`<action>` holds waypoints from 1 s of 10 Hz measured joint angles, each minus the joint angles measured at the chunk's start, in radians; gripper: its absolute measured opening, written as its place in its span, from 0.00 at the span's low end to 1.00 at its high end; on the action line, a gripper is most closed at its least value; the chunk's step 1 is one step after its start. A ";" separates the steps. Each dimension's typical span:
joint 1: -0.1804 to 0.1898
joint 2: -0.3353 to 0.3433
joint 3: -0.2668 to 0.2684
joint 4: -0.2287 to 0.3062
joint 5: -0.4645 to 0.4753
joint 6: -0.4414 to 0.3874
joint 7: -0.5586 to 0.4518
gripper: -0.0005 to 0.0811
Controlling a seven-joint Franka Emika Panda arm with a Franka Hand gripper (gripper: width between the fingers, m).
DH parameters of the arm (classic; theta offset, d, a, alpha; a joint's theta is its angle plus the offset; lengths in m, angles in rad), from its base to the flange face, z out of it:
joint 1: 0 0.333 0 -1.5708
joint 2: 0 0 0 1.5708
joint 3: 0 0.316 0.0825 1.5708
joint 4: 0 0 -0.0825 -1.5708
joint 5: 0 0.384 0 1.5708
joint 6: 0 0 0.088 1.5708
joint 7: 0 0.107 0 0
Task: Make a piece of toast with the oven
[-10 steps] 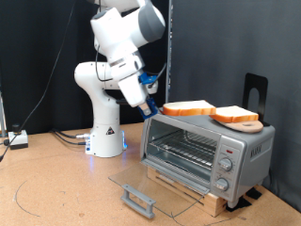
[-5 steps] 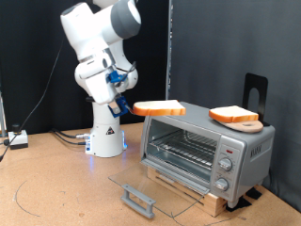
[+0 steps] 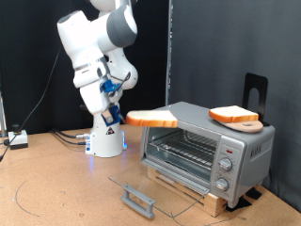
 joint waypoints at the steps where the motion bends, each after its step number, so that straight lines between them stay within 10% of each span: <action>1: -0.006 0.018 -0.002 -0.027 -0.028 0.015 -0.014 0.49; 6: -0.016 0.125 -0.003 -0.115 -0.043 0.152 -0.101 0.49; 10: 0.050 0.158 0.019 -0.121 0.058 0.214 -0.247 0.49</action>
